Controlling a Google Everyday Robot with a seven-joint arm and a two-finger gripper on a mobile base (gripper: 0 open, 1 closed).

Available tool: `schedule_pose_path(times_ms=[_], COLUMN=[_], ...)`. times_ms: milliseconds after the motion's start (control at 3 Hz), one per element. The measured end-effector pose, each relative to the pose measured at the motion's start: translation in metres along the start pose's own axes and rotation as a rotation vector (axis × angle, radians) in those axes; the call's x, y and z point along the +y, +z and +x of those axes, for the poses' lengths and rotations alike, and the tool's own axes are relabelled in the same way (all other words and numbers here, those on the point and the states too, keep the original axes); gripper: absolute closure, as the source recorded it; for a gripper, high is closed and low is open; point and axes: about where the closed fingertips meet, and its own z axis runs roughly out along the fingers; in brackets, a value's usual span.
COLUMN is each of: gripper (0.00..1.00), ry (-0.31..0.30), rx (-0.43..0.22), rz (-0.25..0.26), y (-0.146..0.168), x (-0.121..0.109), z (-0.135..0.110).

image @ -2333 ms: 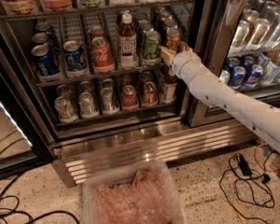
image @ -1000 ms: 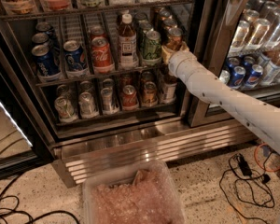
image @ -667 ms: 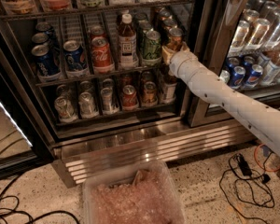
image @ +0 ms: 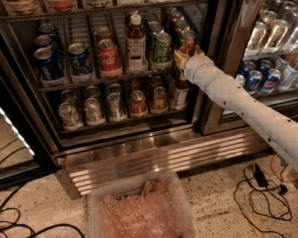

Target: Pick orange can from middle shelf of fridge

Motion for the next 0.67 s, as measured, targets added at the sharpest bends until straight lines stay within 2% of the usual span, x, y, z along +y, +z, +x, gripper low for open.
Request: schedule_pose_path(times_ms=[667], gripper=[1.00], ry=[-0.013], rx=[-0.068], rz=[-0.062], y=[-0.011], x=[0.004], z=[-0.030])
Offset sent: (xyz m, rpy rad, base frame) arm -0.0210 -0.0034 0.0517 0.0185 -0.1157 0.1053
